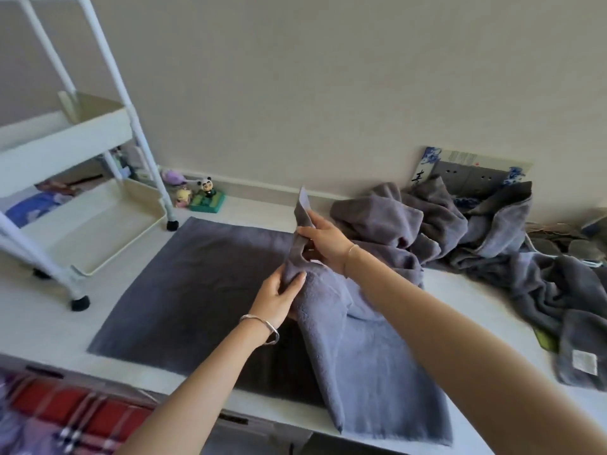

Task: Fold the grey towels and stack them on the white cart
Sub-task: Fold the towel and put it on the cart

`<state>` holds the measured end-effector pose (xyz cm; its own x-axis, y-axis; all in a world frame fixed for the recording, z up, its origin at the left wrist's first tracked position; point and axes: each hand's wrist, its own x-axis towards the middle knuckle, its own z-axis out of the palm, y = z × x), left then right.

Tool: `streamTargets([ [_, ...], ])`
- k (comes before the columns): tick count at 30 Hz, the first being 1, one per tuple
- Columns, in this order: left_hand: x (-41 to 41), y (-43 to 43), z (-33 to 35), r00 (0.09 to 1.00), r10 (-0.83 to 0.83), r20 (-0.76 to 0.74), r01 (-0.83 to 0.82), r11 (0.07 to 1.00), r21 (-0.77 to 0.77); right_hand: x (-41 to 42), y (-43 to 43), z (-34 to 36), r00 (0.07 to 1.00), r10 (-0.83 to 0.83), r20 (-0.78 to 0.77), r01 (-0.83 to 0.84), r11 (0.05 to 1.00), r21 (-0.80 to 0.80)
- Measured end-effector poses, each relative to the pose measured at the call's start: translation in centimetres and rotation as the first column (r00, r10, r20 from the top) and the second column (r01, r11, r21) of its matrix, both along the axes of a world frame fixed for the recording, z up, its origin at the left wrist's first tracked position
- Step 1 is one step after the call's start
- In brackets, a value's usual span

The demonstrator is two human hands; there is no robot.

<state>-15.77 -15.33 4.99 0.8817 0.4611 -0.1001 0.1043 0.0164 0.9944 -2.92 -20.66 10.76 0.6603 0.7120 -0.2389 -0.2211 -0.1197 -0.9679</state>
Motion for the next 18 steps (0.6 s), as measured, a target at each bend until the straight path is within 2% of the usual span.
streamTargets([
  [2,-1.2,2.8,-1.7,0.997,0.066,-0.034,-0.068,0.997,-0.042,-0.8,2.2,-1.6,1.000,0.024,-0.001,-0.024,0.999,-0.042],
  [4,-2.2,5.3,-3.9,0.981,0.156,-0.119,-0.158,0.987,-0.007,-1.0,3.5,-3.9,0.995,0.043,0.089,-0.032,0.992,-0.124],
  [5,-2.8,6.7,-5.2,0.959,0.217,-0.183,-0.209,0.976,0.060,-1.1,3.9,-5.4,0.985,0.050,0.162,-0.019,0.982,-0.188],
  [7,-3.6,8.9,-7.7,0.897,0.326,-0.300,-0.229,0.921,0.315,-0.7,3.2,-8.4,0.944,0.074,0.322,0.051,0.930,-0.364],
  [9,-4.3,10.4,-9.8,0.846,0.361,-0.393,-0.105,0.835,0.541,-0.3,1.6,-11.5,0.903,0.145,0.404,0.105,0.838,-0.536],
  [10,-4.5,10.8,-10.6,0.822,0.347,-0.452,-0.010,0.802,0.597,-0.2,0.6,-13.0,0.892,0.188,0.412,0.110,0.793,-0.599],
  [13,-5.1,10.6,-12.0,0.720,0.263,-0.642,0.284,0.732,0.619,-0.5,-1.9,-16.8,0.842,0.323,0.432,0.093,0.702,-0.706],
  [15,-5.2,9.5,-12.3,0.681,0.249,-0.689,0.370,0.694,0.617,-0.8,-3.2,-18.0,0.808,0.338,0.483,0.123,0.705,-0.698],
  [18,-5.2,7.1,-12.1,0.627,0.208,-0.750,0.437,0.703,0.561,-1.0,-5.3,-18.5,0.796,0.289,0.531,0.183,0.723,-0.667],
])
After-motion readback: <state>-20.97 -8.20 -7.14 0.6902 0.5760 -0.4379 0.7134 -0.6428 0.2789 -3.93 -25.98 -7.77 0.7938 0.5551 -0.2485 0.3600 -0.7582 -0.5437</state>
